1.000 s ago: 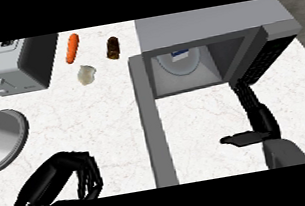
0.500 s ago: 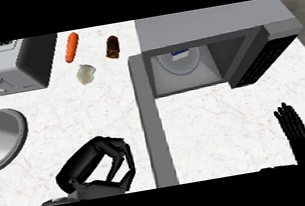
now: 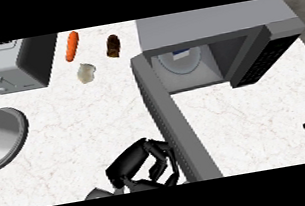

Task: Pick up the milk, place it into the microwave and close the microwave

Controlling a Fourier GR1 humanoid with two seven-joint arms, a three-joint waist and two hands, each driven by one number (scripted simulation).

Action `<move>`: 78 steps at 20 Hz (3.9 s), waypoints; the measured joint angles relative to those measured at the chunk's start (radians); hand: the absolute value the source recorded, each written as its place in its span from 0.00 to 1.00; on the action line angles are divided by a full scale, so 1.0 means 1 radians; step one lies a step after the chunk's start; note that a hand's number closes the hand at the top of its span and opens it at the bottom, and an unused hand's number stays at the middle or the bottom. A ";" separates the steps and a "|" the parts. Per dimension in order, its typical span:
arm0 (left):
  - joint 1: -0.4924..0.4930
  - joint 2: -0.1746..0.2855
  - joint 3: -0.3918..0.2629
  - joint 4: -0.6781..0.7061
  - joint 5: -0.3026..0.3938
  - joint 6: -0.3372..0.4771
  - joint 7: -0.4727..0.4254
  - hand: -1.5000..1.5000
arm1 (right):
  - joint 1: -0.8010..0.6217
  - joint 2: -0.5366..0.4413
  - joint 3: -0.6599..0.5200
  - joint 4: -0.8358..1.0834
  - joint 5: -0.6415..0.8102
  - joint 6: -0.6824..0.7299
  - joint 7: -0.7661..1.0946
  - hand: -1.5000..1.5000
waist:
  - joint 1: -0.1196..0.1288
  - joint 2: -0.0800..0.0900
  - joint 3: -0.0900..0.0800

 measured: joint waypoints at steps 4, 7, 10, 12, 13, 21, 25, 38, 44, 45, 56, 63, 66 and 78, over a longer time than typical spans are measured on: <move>-0.042 0.002 -0.165 0.062 0.056 0.157 0.029 1.00 | 0.069 -0.012 0.032 -0.165 -0.073 0.042 0.073 0.00 | -0.002 0.003 0.000; -0.097 0.005 -0.266 0.102 0.112 0.288 0.046 1.00 | 0.105 -0.031 0.056 -0.276 -0.118 0.073 0.125 0.00 | -0.011 0.005 0.000; -0.153 0.011 -0.353 0.133 0.172 0.420 0.060 1.00 | 0.129 -0.051 0.069 -0.377 -0.166 0.092 0.179 0.00 | -0.017 0.008 0.000; -0.199 0.017 -0.402 0.148 0.207 0.501 0.079 1.00 | 0.139 -0.061 0.081 -0.439 -0.195 0.103 0.214 0.00 | -0.022 0.010 0.000; -0.219 0.019 -0.421 0.160 0.226 0.539 0.076 1.00 | 0.145 -0.067 0.084 -0.469 -0.208 0.110 0.227 0.00 | -0.027 0.011 0.000; -0.376 0.029 -0.531 0.218 0.366 0.785 0.114 1.00 | 0.155 -0.103 0.126 -0.630 -0.273 0.129 0.333 0.00 | -0.064 0.023 0.000; -0.442 0.014 -0.545 0.228 0.442 0.872 0.096 1.00 | 0.160 -0.108 0.144 -0.685 -0.294 0.120 0.376 0.00 | -0.086 0.028 -0.001; -0.702 -0.004 -0.479 0.397 0.660 1.004 0.044 1.00 | 0.164 -0.144 0.144 -0.812 -0.379 0.071 0.500 0.00 | -0.141 0.048 0.000; -0.791 -0.004 -0.432 0.482 0.769 0.987 0.010 1.00 | 0.152 -0.158 0.142 -0.848 -0.412 0.045 0.548 0.00 | -0.155 0.059 0.000; -0.805 -0.004 -0.424 0.497 0.785 0.985 0.004 1.00 | 0.149 -0.159 0.140 -0.850 -0.414 0.041 0.553 0.00 | -0.158 0.061 0.001; -0.821 -0.004 -0.405 0.529 0.930 0.968 -0.085 1.00 | 0.112 -0.191 0.102 -0.879 -0.477 0.016 0.598 0.00 | -0.173 0.060 0.002; -0.814 -0.005 -0.394 0.521 1.003 0.981 -0.123 1.00 | 0.095 -0.203 0.095 -0.891 -0.520 0.016 0.613 0.00 | -0.184 0.062 0.004; -0.816 -0.005 -0.402 0.524 1.015 0.991 -0.150 1.00 | 0.087 -0.214 0.093 -0.897 -0.537 0.025 0.620 0.00 | -0.185 0.065 0.004; -0.813 -0.005 -0.414 0.531 1.072 1.032 -0.255 1.00 | 0.067 -0.251 0.102 -0.932 -0.591 0.063 0.639 0.00 | -0.201 0.073 0.004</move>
